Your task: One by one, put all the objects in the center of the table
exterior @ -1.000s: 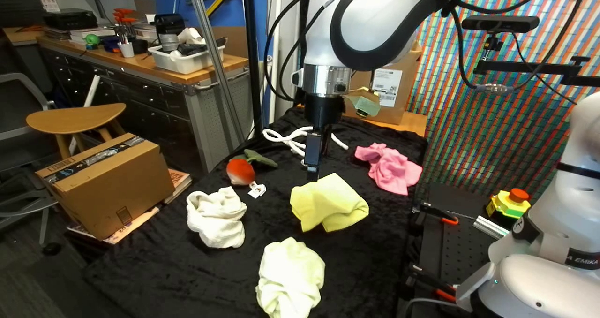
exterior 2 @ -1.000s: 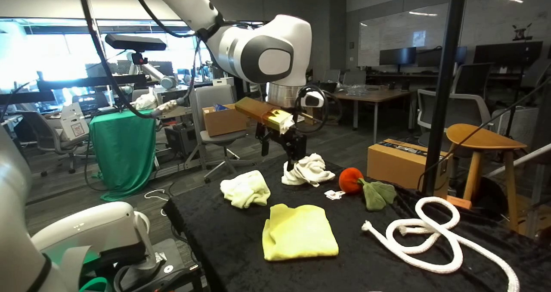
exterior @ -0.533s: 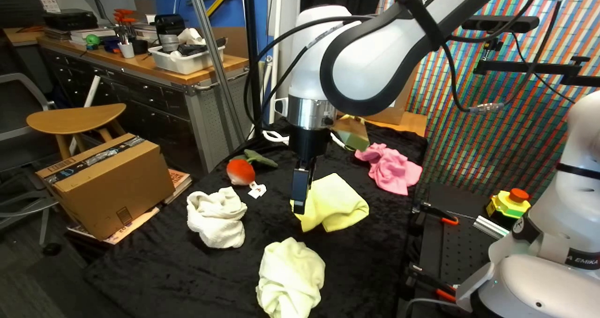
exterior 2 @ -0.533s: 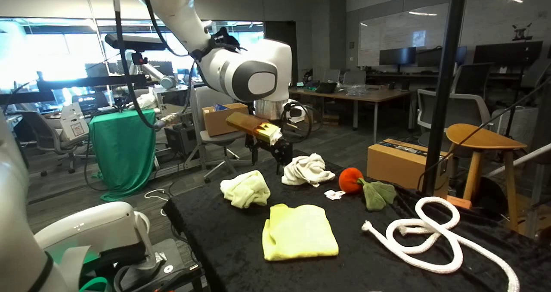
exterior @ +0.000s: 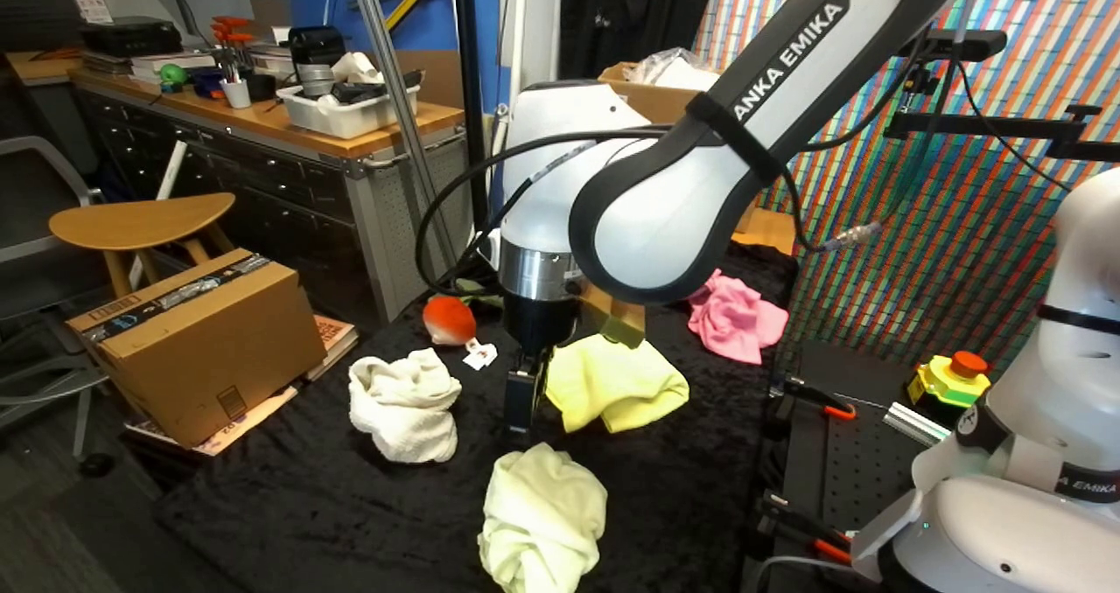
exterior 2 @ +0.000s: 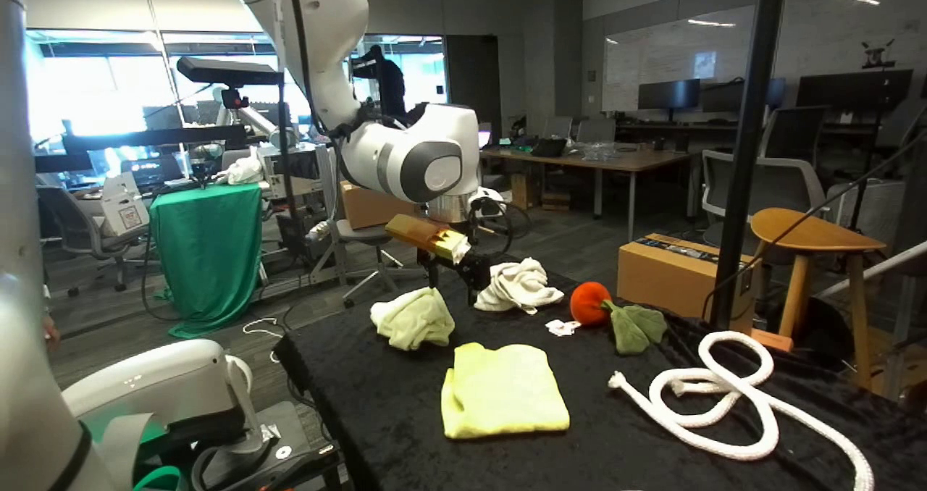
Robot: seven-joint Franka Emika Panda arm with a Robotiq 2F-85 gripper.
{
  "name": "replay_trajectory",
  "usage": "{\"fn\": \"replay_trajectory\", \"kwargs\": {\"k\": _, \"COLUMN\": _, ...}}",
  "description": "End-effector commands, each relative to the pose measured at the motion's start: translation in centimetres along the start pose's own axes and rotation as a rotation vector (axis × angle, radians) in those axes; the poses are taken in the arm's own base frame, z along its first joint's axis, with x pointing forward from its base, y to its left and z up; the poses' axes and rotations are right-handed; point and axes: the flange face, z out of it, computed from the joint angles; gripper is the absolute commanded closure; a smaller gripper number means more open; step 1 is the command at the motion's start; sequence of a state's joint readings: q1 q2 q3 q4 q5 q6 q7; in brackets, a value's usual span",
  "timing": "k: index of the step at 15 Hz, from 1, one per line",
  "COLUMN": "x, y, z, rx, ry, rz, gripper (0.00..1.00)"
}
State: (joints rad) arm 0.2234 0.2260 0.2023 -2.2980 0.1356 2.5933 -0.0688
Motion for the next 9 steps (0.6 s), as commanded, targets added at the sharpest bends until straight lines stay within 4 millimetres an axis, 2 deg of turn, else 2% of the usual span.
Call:
{"fn": "replay_trajectory", "kwargs": {"k": 1, "x": 1.0, "y": -1.3, "z": 2.7, "rx": -0.030, "ry": -0.014, "rz": 0.023, "gripper": 0.00}}
{"fn": "replay_trajectory", "kwargs": {"k": 5, "x": 0.4, "y": -2.3, "z": 5.0, "rx": -0.031, "ry": -0.095, "rz": 0.059, "gripper": 0.00}}
{"fn": "replay_trajectory", "kwargs": {"k": 9, "x": 0.7, "y": -3.3, "z": 5.3, "rx": 0.005, "ry": -0.123, "rz": 0.073, "gripper": 0.00}}
